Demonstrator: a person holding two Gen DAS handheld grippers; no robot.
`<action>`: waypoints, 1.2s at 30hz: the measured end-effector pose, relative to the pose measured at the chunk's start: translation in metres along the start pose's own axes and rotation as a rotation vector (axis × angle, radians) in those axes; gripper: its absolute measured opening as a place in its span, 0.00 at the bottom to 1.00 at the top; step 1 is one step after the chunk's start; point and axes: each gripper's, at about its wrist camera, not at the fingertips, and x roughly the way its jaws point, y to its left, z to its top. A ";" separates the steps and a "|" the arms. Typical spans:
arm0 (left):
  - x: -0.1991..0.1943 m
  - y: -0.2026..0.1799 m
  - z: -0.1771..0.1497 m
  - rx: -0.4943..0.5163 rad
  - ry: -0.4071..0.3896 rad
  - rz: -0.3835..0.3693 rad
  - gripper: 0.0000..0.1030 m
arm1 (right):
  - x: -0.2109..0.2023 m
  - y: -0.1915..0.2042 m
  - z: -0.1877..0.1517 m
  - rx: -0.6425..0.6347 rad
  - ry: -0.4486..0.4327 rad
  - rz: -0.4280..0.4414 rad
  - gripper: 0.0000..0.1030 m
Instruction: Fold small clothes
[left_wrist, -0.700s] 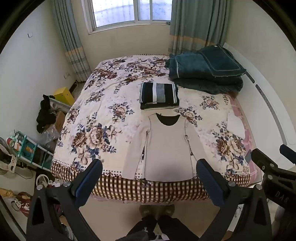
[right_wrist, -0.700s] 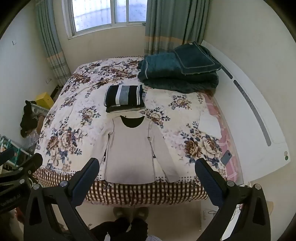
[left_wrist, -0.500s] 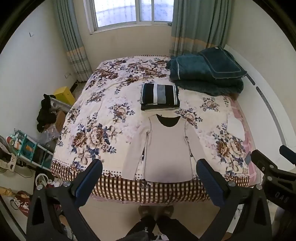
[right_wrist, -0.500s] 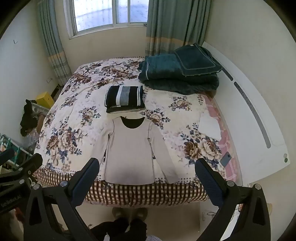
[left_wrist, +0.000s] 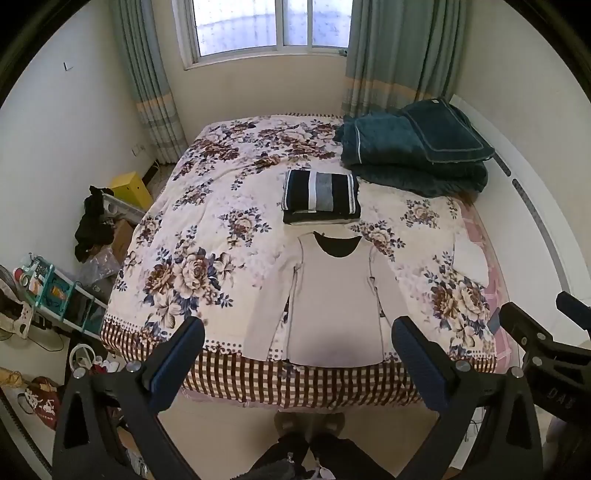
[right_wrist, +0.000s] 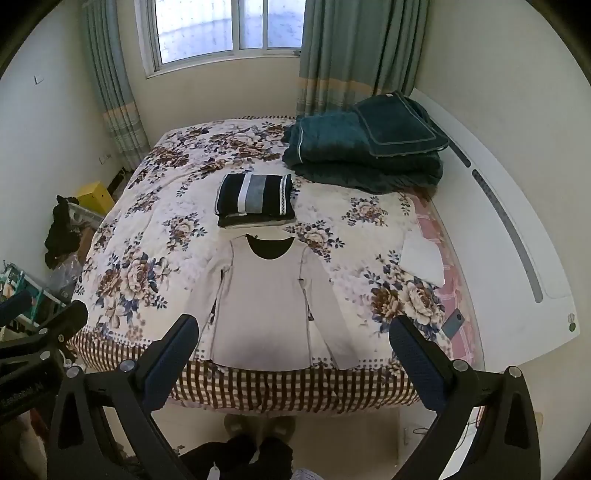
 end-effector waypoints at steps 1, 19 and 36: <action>0.000 0.000 0.001 -0.001 0.000 -0.001 1.00 | 0.000 0.001 -0.002 0.000 -0.002 -0.001 1.00; 0.002 -0.002 0.000 -0.001 -0.004 -0.005 1.00 | 0.000 0.001 -0.001 -0.002 -0.005 -0.001 1.00; 0.002 -0.006 0.010 -0.004 -0.008 -0.009 1.00 | 0.000 0.000 0.002 -0.002 -0.009 0.001 1.00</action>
